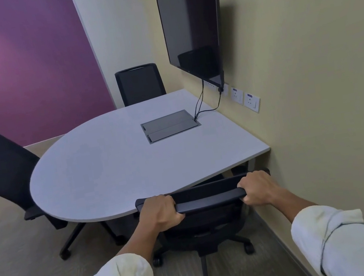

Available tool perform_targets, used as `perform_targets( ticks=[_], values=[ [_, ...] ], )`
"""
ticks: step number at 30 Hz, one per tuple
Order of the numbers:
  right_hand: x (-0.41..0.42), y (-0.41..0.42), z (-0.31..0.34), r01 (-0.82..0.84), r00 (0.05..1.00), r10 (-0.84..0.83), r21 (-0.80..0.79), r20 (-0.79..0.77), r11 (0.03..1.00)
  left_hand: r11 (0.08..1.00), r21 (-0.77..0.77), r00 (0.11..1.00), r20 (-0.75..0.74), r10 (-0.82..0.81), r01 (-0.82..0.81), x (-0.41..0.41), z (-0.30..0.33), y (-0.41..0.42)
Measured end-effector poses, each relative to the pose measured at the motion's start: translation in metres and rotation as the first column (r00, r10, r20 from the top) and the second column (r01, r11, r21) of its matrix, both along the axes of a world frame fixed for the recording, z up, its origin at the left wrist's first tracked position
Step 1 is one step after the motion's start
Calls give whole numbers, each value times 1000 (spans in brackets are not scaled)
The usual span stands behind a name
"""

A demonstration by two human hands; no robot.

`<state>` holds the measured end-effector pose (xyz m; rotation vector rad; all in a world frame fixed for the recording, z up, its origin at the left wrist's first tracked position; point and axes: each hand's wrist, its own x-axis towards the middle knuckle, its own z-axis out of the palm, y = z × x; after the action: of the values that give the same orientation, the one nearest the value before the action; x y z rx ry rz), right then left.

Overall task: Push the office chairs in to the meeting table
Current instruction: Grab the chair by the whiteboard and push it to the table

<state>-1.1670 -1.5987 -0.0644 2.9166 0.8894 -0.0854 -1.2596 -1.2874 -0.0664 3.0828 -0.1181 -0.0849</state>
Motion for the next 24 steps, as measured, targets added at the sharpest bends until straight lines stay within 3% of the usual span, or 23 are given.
perform_targets(
  ticks=[8,24],
  values=[
    [59,-3,8,98,994,-97,16,-54,995,999,-16,998,38,51,-51,47,0,-20],
    [158,-8,10,257,966,-254,-99,42,961,995,-77,991,114,73,-64,139,-7,-52]
  ],
)
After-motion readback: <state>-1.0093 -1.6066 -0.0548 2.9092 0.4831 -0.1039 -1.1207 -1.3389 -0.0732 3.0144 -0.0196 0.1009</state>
